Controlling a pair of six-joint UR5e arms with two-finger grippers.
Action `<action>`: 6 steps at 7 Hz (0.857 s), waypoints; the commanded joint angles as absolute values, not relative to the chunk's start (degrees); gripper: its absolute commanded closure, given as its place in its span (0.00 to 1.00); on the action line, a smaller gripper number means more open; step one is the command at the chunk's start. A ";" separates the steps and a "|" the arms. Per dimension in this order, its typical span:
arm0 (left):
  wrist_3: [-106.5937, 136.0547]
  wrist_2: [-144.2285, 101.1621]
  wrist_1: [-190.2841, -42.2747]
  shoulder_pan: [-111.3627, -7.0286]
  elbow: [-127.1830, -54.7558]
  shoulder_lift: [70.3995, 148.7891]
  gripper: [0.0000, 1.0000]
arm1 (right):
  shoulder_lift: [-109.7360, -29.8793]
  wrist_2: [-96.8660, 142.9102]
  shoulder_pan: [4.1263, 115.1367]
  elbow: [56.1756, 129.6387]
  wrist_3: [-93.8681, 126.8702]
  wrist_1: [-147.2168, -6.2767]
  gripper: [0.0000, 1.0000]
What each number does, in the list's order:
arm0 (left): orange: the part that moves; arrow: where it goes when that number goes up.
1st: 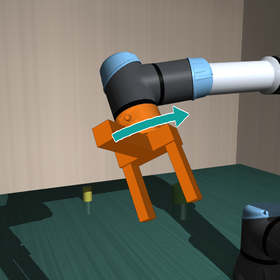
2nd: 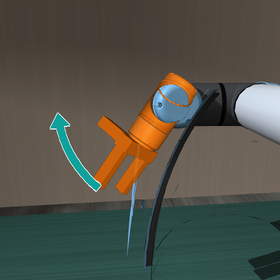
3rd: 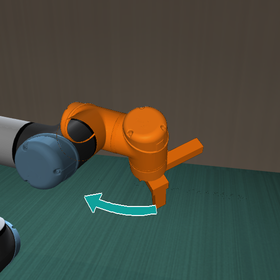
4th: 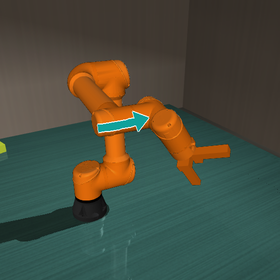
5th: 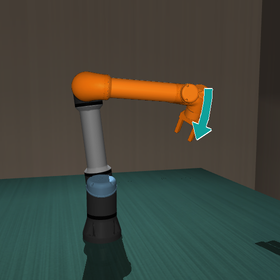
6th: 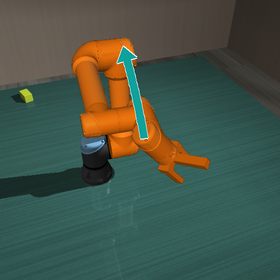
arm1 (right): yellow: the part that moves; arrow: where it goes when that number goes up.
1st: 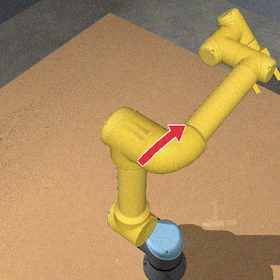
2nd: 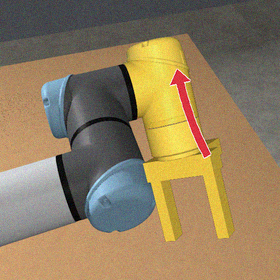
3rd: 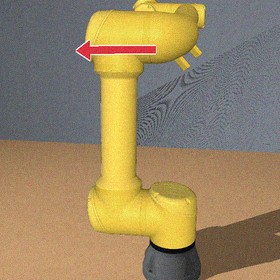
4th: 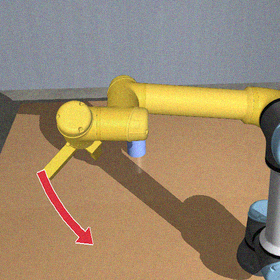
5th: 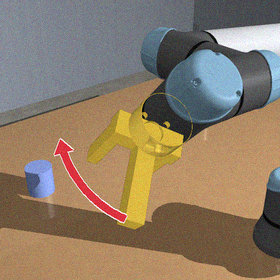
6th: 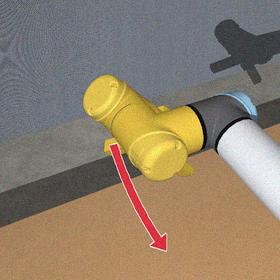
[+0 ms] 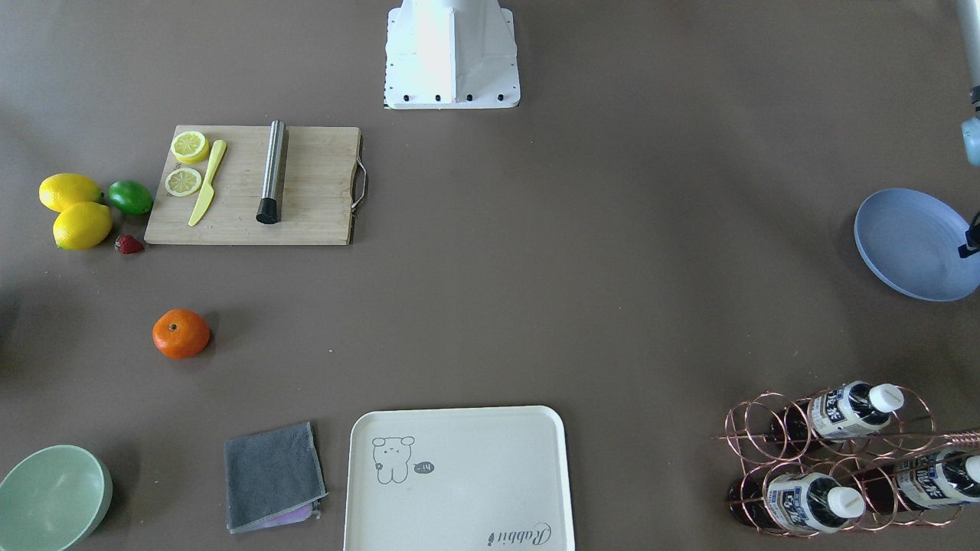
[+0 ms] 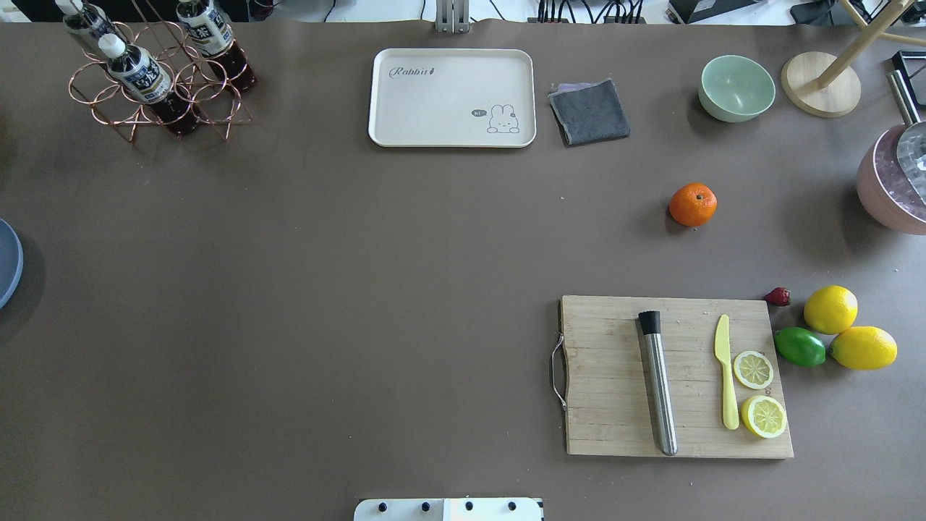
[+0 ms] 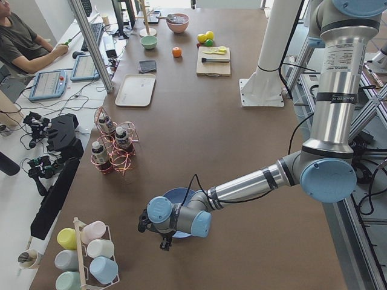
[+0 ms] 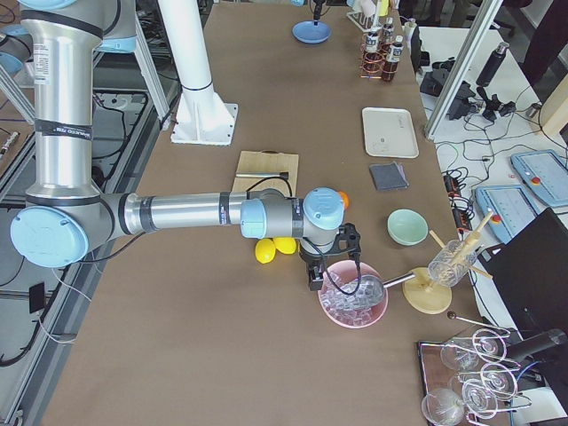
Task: Pick orange to plate
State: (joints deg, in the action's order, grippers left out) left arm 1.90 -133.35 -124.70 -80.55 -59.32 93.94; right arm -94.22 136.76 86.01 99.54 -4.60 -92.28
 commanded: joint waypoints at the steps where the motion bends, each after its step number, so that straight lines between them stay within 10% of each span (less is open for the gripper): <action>1: 2.11 -132.89 -124.72 -80.25 -59.15 93.96 0.26 | -94.22 136.76 85.96 99.49 -4.48 -92.29 0.00; 3: 2.20 -132.98 -124.72 -79.63 -59.15 93.96 0.31 | -94.22 136.76 85.70 99.40 -4.48 -92.29 0.00; 6: 2.29 -133.07 -124.72 -79.54 -59.24 93.96 1.00 | -94.22 136.76 85.52 99.32 -4.48 -92.37 0.00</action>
